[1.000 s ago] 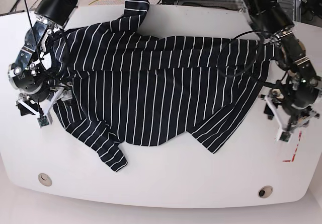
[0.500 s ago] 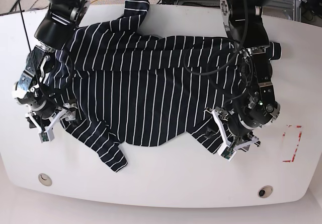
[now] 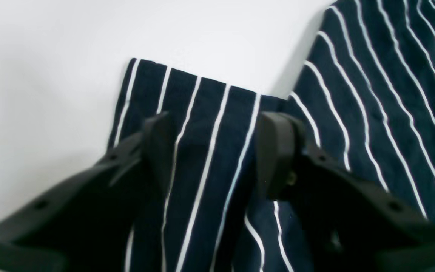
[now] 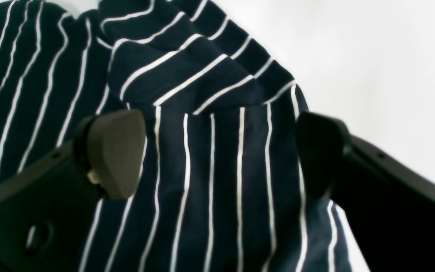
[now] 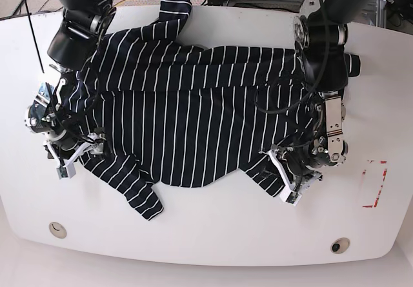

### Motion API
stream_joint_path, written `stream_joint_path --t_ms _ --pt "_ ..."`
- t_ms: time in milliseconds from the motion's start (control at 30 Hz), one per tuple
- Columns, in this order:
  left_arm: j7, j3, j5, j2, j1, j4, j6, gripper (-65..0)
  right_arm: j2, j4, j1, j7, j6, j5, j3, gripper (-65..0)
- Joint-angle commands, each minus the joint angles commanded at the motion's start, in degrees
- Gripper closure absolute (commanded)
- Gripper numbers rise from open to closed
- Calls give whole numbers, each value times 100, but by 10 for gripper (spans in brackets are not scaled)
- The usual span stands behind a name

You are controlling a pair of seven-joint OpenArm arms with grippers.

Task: Layout the t-shirt on the table in an organized manner, then fold the t-shirt properly
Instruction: 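Release the edge and lower both grippers onto the shirt's side edges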

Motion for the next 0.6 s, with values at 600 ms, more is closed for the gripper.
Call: stream_joint_path --t_ms 600 --pt "-1099 9 0 -255 -290 -2110 976 -82 -9 -9 -167 9 0 9 0 -374"
